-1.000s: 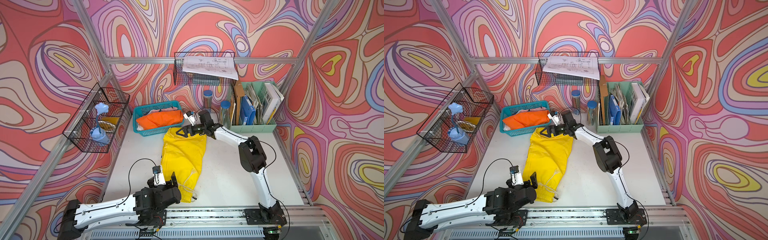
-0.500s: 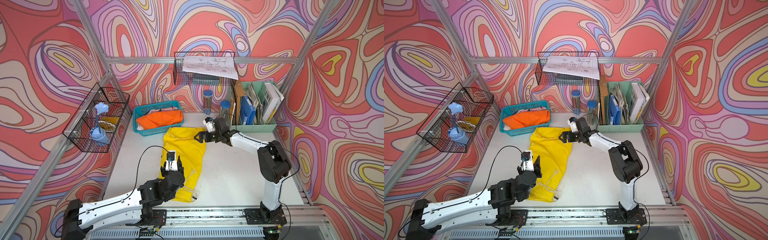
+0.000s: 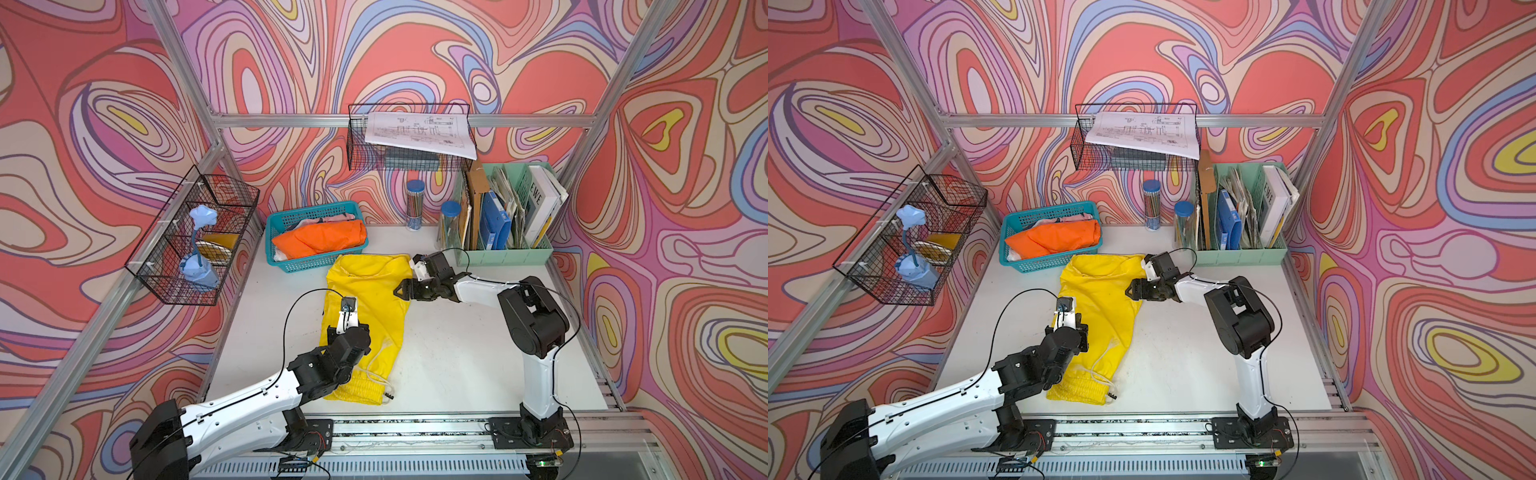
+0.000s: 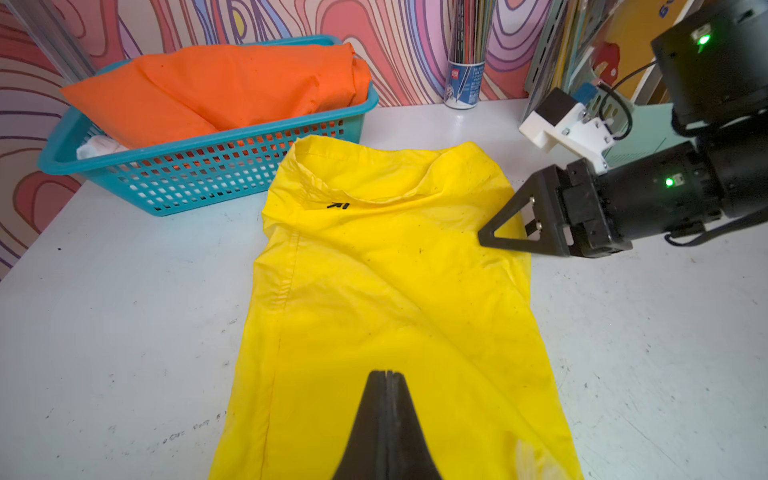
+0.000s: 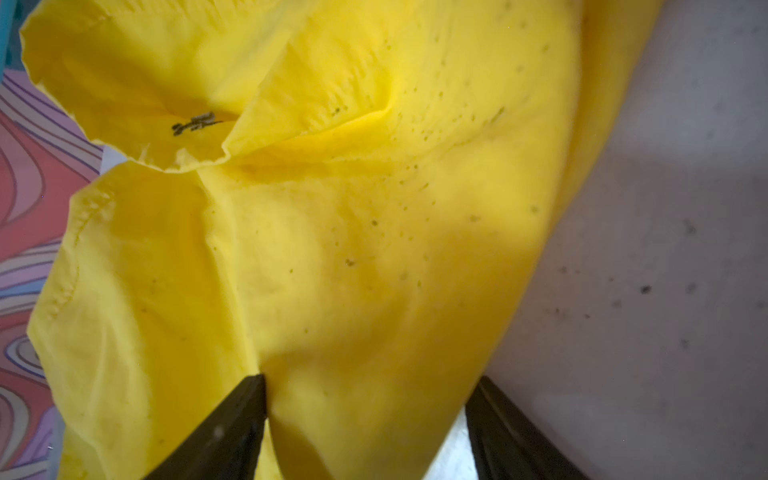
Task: Roll up the shorts
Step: Adjust the shorts at the center of the board.
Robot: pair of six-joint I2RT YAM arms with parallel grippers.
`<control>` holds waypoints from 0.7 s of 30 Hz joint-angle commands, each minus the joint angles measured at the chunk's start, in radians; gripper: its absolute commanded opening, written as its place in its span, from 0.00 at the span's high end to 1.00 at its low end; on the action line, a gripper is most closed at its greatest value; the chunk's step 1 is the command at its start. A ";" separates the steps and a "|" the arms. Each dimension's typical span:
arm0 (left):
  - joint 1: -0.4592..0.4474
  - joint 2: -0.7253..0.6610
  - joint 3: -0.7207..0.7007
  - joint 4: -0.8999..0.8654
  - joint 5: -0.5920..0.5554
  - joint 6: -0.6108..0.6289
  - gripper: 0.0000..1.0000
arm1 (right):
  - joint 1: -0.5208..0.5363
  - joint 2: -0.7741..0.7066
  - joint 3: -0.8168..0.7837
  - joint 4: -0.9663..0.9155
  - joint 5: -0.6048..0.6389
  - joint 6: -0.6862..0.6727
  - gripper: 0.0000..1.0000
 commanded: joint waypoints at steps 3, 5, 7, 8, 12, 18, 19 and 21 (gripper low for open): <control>0.032 0.025 -0.010 0.015 0.089 -0.026 1.00 | -0.011 0.011 -0.021 0.034 -0.016 0.037 0.67; 0.042 0.042 -0.007 0.026 0.124 -0.018 1.00 | -0.049 -0.006 -0.044 0.037 -0.006 0.040 0.93; 0.059 0.069 -0.003 0.052 0.201 -0.002 1.00 | -0.097 -0.028 -0.062 0.027 0.005 0.024 1.00; 0.068 0.089 0.002 0.074 0.268 0.017 1.00 | -0.122 -0.038 -0.067 0.017 0.007 0.007 1.00; 0.073 0.205 0.081 0.107 0.450 0.090 1.00 | -0.206 -0.055 -0.031 -0.067 0.040 -0.101 1.00; 0.073 0.409 0.218 0.071 0.584 0.131 1.00 | -0.266 0.002 0.127 -0.226 0.107 -0.260 0.97; 0.073 0.441 0.232 0.076 0.592 0.135 1.00 | -0.266 0.010 0.151 -0.243 0.117 -0.280 0.87; 0.073 0.521 0.276 0.048 0.565 0.122 1.00 | -0.266 0.013 0.190 -0.256 0.140 -0.303 0.52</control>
